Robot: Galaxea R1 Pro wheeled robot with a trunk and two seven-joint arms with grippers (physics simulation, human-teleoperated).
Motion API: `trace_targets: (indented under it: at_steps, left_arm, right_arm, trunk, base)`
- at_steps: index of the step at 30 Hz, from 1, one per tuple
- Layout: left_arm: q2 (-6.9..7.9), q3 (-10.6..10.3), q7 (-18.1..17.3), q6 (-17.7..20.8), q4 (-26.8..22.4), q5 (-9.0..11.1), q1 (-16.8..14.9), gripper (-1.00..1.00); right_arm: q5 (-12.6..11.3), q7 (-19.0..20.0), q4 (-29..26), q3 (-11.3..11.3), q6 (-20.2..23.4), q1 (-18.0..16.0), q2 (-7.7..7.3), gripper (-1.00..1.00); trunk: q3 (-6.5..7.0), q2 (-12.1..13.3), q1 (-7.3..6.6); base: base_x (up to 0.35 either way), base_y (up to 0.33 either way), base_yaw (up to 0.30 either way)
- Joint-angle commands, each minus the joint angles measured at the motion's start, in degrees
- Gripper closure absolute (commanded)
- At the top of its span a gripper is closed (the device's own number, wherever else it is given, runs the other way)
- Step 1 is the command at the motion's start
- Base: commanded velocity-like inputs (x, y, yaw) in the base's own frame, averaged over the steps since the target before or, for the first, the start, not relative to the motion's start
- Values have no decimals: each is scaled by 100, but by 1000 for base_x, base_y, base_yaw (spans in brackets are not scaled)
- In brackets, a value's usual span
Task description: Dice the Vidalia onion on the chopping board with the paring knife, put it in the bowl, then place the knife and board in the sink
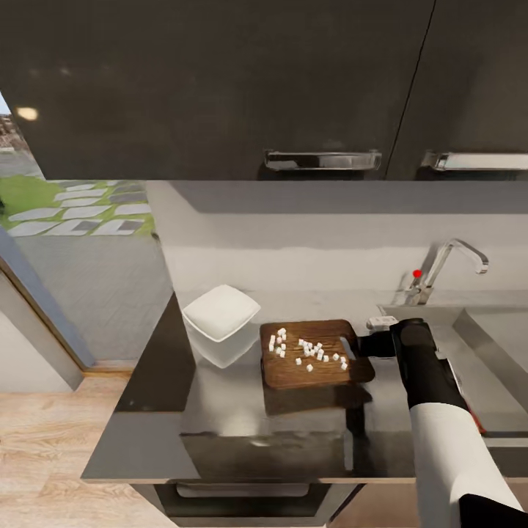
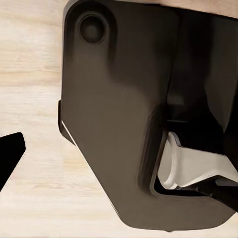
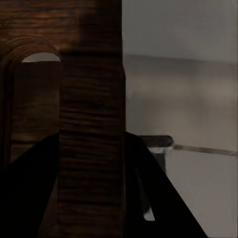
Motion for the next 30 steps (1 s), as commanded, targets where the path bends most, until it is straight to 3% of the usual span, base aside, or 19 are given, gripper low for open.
trace_targets:
  at_steps: [1, 11, 19, 30]
  left_arm:
    - [0, -45, -38, -37, 26, 60, -11, -100]
    - [0, -45, -38, -37, 26, 62, -11, -100]
    - [0, -45, -38, -37, 26, 62, -11, -100]
    - [0, -45, -38, -37, 26, 54, -11, -100]
  right_arm:
    - [52, 48, -7, -13, 19, -27, 5, 100]
    - [88, -139, 8, -3, 47, -430, 20, 100]
    - [106, -366, 692, 11, 44, -989, 54, 100]
    - [106, -420, 740, 13, 42, -1016, 58, 100]
  trunk:
    - [-12, -11, 5]
    - [-12, -11, 5]
    - [-12, -11, 5]
    - [-12, -11, 5]
  base:
    - [129, 263, 0]
    - [36, 221, 0]
    - [0, 24, 0]
    - [102, 281, 0]
